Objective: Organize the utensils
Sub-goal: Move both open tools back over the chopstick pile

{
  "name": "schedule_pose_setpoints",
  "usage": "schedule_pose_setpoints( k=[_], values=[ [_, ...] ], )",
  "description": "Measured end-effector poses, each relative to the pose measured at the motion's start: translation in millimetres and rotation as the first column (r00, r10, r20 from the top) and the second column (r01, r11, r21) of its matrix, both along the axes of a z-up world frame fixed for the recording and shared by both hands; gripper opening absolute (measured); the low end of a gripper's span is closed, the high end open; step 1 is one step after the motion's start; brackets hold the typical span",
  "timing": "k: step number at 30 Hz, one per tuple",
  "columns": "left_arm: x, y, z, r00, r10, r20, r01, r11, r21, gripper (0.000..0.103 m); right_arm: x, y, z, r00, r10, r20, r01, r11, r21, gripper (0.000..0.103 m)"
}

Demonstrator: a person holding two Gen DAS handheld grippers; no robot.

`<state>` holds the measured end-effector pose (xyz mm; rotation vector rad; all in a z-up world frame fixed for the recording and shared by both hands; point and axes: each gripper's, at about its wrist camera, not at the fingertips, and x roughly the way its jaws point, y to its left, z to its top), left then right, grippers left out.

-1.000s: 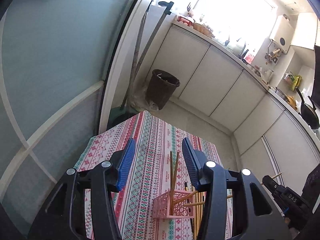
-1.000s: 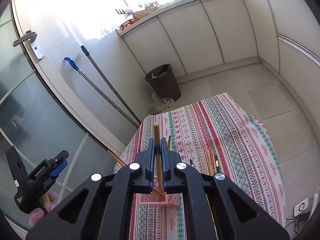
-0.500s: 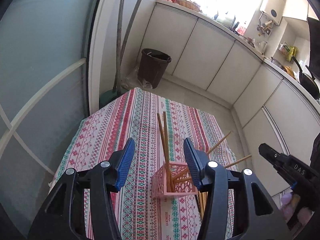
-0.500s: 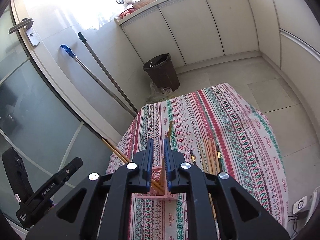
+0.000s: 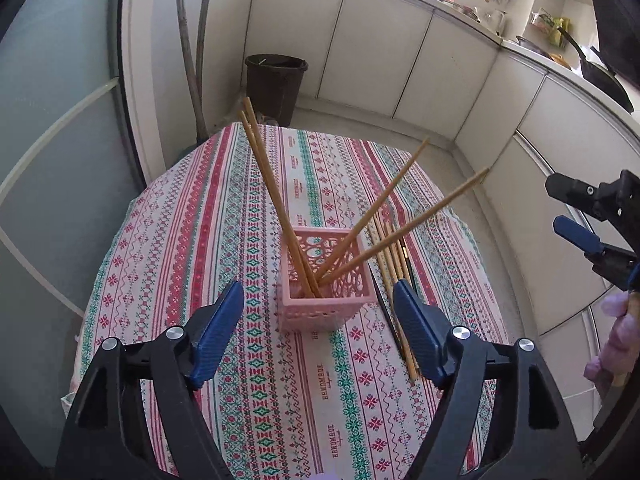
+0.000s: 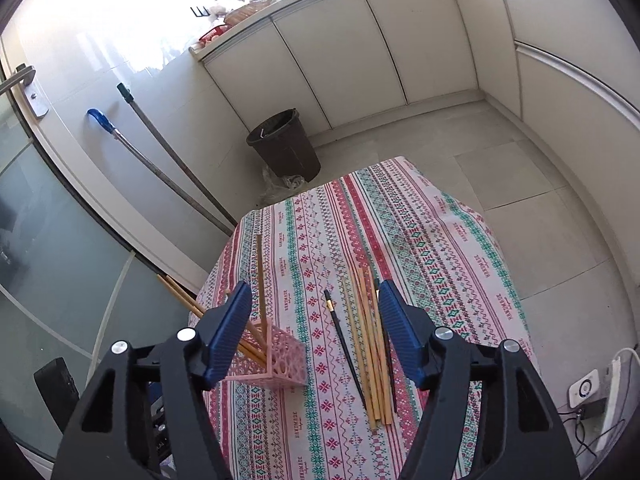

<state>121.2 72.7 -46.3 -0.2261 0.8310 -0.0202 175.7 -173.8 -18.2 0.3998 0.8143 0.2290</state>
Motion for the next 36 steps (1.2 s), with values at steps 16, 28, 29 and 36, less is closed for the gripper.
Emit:
schedule_pose_setpoints(
  k=[16, 28, 29, 36],
  values=[
    [8, -97, -63, 0.964, -0.199, -0.174, 0.226, 0.962, 0.153, 0.095, 8, -57, -43, 0.977, -0.114, -0.181, 0.118, 0.993, 0.014, 0.096],
    [81, -169, -83, 0.877, -0.351, -0.329, 0.358, 0.933, -0.042, 0.096, 6, -129, -34, 0.947, -0.257, -0.195, 0.289, 0.943, 0.162, 0.096],
    [91, -173, -84, 0.877, -0.343, -0.337, 0.344, 0.937, -0.058, 0.096, 5, -136, -36, 0.942, -0.269, -0.2, 0.305, 0.936, 0.175, 0.096],
    [175, -175, -84, 0.924, -0.181, -0.338, 0.203, 0.979, 0.032, 0.093, 10, -166, -53, 0.917, -0.298, -0.265, 0.358, 0.909, 0.215, 0.096]
  ],
)
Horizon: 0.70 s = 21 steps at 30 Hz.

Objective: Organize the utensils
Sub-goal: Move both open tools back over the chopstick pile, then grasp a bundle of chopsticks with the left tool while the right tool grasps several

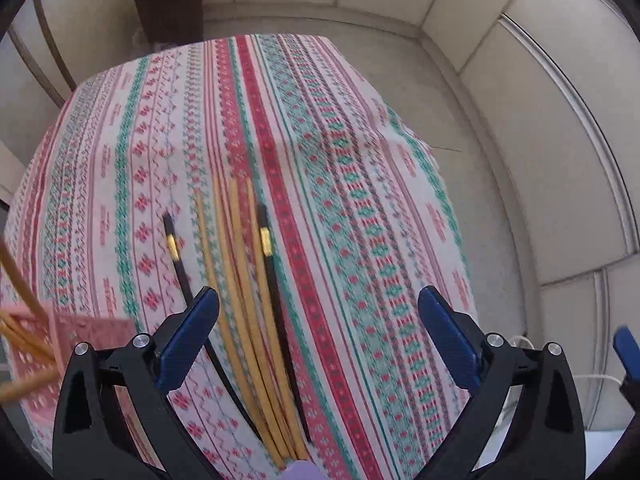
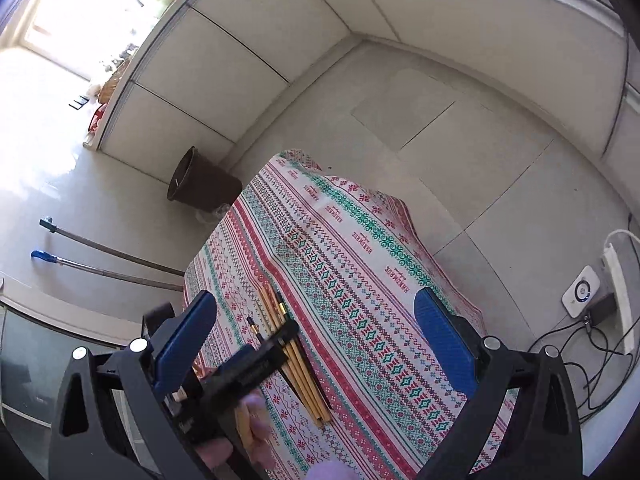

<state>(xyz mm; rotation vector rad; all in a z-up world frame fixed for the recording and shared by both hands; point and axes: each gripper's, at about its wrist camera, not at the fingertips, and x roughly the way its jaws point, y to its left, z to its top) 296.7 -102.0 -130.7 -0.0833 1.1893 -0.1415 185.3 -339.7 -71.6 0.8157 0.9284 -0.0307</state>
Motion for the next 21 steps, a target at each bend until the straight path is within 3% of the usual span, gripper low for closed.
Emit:
schedule_pose_setpoints(
  k=[1, 3, 5, 7, 9, 11, 15, 21],
  values=[
    [12, 4, -1, 0.999, 0.029, 0.021, -0.029, 0.999, 0.032, 0.09, 1, -2, -1, 1.0, -0.004, -0.001, 0.004, 1.0, -0.001, 0.096],
    [32, 12, -9, 0.997, 0.071, 0.029, -0.073, 0.995, 0.073, 0.068, 3, -4, -3, 1.0, -0.006, -0.003, 0.006, 1.0, 0.006, 0.096],
    [49, 18, -22, 0.996, 0.084, -0.02, -0.082, 0.994, 0.072, 0.053, 6, -5, -7, 1.0, 0.001, -0.01, 0.0, 1.0, 0.019, 0.096],
    [60, 24, -30, 0.994, 0.108, -0.025, -0.105, 0.989, 0.1, 0.046, 8, -4, -10, 1.0, 0.011, -0.02, -0.01, 1.0, 0.021, 0.096],
    [67, 30, -30, 0.991, 0.129, 0.019, -0.13, 0.979, 0.158, 0.038, 10, -1, -12, 0.999, 0.024, -0.029, -0.024, 1.0, 0.018, 0.096],
    [72, 40, -31, 0.986, 0.163, 0.031, -0.166, 0.969, 0.182, 0.038, 12, 1, -13, 0.999, 0.038, -0.032, -0.037, 0.999, 0.023, 0.096],
    [80, 66, -35, 0.968, 0.25, -0.024, -0.241, 0.952, 0.189, 0.038, 14, 2, -17, 0.998, 0.046, -0.041, -0.045, 0.998, 0.041, 0.096],
    [84, 80, -52, 0.959, 0.258, -0.116, -0.229, 0.95, 0.213, 0.037, 15, 6, -19, 0.997, 0.056, -0.052, -0.054, 0.998, 0.044, 0.096]
  ],
)
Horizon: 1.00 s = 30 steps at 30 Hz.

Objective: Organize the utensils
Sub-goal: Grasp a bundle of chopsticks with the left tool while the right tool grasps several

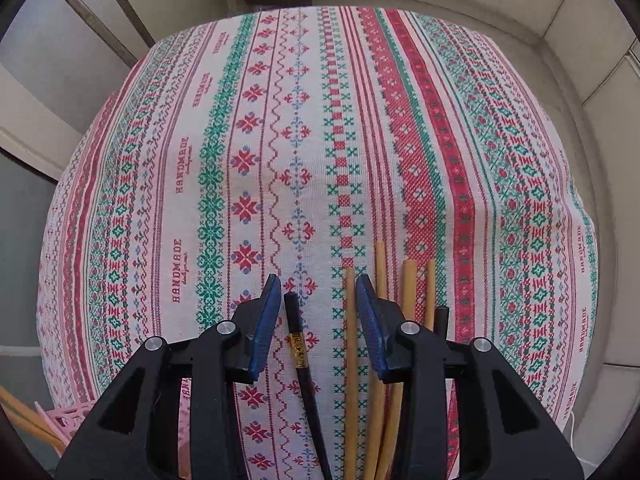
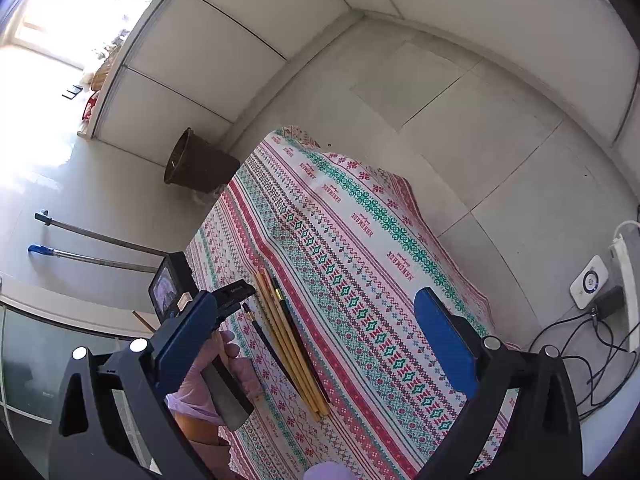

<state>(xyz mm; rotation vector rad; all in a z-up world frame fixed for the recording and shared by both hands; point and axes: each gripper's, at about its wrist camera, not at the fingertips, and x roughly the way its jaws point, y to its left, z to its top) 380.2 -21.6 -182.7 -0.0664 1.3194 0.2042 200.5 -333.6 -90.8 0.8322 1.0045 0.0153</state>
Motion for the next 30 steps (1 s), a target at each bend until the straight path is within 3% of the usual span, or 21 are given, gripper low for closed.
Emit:
schedule_pose_setpoints(
  k=[4, 7, 9, 11, 14, 17, 20, 22, 24, 27, 30],
  values=[
    [-1, -1, -3, 1.0, -0.02, -0.008, 0.02, 1.0, -0.002, 0.037, 0, 2, -1, 1.0, 0.002, -0.005, -0.002, 1.0, -0.006, 0.096],
    [6, 6, -7, 1.0, -0.023, -0.015, 0.022, 0.998, -0.058, 0.029, 1, 3, -3, 1.0, 0.008, -0.014, -0.008, 1.0, -0.003, 0.096],
    [6, 5, -6, 0.998, -0.059, -0.007, 0.058, 0.996, -0.074, 0.017, 2, 3, -4, 1.0, 0.012, -0.02, -0.012, 1.0, 0.004, 0.096],
    [-1, -7, -6, 0.994, -0.111, -0.002, 0.11, 0.986, -0.128, 0.013, 3, 3, -6, 1.0, 0.013, -0.025, -0.012, 1.0, 0.016, 0.096],
    [-11, -36, -5, 0.972, -0.233, 0.007, 0.227, 0.938, -0.264, 0.014, 3, 2, -6, 1.0, 0.006, -0.026, -0.005, 1.0, 0.014, 0.096],
    [-20, -56, -7, 0.954, -0.297, -0.039, 0.256, 0.877, -0.407, 0.012, 2, 1, -5, 1.0, 0.002, -0.024, -0.002, 1.0, 0.017, 0.096],
    [-26, -67, 8, 0.939, -0.344, -0.014, 0.321, 0.89, -0.323, 0.013, 2, -2, -6, 1.0, 0.001, -0.028, 0.0, 1.0, 0.015, 0.096],
    [-29, -67, 21, 0.93, -0.367, 0.026, 0.359, 0.892, -0.275, 0.024, 1, -6, -8, 0.999, -0.013, -0.035, 0.014, 1.0, 0.019, 0.096],
    [-29, -63, 27, 0.927, -0.372, 0.046, 0.371, 0.896, -0.245, 0.026, 0, -12, -11, 0.999, -0.032, -0.043, 0.034, 0.999, 0.038, 0.096],
    [-32, -62, 19, 0.918, -0.395, 0.021, 0.387, 0.887, -0.254, 0.026, 0, -16, -14, 0.997, -0.051, -0.051, 0.054, 0.997, 0.053, 0.096],
    [-38, -72, 7, 0.905, -0.426, -0.012, 0.414, 0.886, -0.21, 0.026, -1, -15, -16, 0.997, -0.043, -0.057, 0.046, 0.997, 0.056, 0.096]
  ],
)
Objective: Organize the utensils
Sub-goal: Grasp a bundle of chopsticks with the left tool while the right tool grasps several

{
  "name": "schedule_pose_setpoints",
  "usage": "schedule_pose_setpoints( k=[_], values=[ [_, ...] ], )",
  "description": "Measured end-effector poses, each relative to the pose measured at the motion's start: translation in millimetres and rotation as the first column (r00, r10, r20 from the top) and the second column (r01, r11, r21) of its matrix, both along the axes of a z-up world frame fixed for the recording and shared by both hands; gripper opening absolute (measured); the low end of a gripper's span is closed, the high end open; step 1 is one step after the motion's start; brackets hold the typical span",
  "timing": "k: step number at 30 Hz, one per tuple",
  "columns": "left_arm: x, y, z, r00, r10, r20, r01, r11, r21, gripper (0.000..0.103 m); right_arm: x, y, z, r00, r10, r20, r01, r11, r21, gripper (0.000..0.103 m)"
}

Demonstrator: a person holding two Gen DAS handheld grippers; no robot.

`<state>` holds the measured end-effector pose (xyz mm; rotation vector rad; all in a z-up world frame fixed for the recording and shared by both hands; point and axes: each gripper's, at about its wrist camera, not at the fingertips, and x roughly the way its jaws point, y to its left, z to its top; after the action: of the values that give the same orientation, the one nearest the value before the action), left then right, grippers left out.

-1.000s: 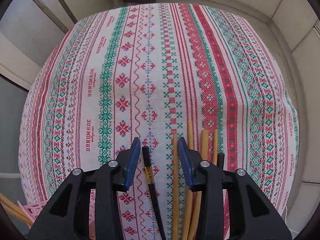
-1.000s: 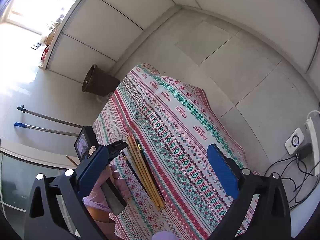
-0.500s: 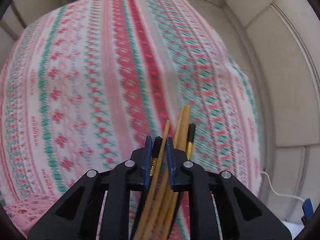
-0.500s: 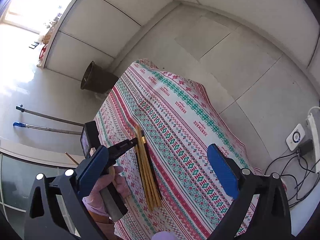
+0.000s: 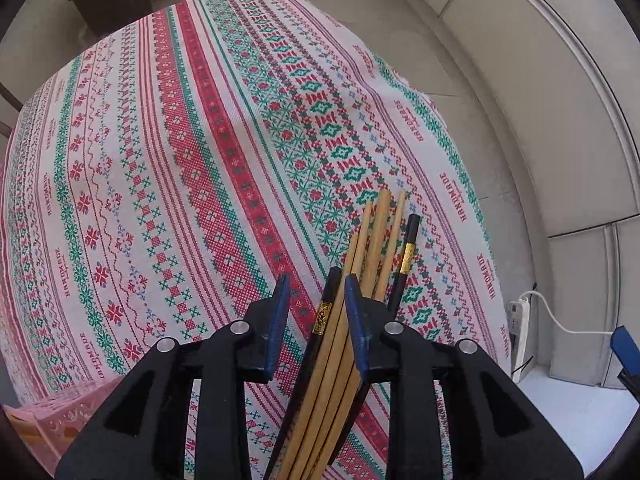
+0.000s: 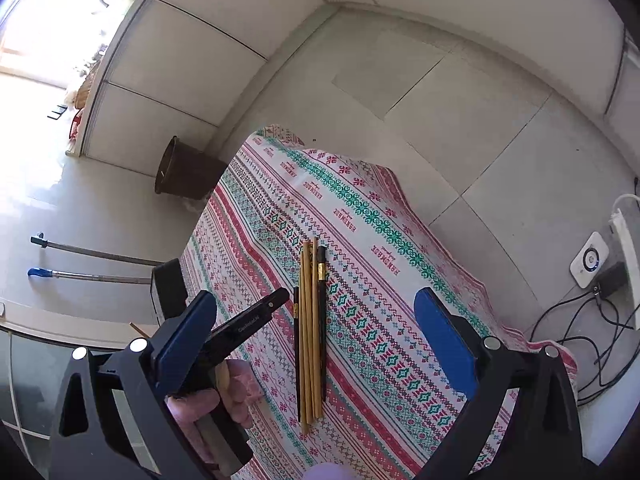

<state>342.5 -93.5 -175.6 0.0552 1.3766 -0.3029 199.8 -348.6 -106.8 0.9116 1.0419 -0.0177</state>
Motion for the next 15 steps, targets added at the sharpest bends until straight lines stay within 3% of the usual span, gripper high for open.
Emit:
schedule_pose_setpoints(
  k=[7, 8, 13, 15],
  values=[
    [-10, -32, -28, 0.999, -0.035, -0.005, 0.036, 0.998, 0.059, 0.022, 0, 1, 1, 1.0, 0.002, -0.005, -0.002, 1.0, -0.021, 0.096],
    [-11, -35, -32, 0.999, -0.038, -0.009, 0.038, 0.996, 0.081, 0.018, 1, 1, 1, 1.0, 0.001, -0.007, -0.001, 1.0, -0.023, 0.096],
    [-25, -51, -41, 0.995, -0.089, 0.055, 0.081, 0.988, 0.133, 0.014, 3, 2, -2, 1.0, 0.004, -0.023, -0.005, 0.999, -0.044, 0.096],
    [-31, -52, -40, 0.991, -0.107, 0.082, 0.096, 0.987, 0.128, 0.007, 5, 3, -7, 0.999, 0.006, -0.039, -0.008, 0.999, -0.053, 0.096]
  ],
)
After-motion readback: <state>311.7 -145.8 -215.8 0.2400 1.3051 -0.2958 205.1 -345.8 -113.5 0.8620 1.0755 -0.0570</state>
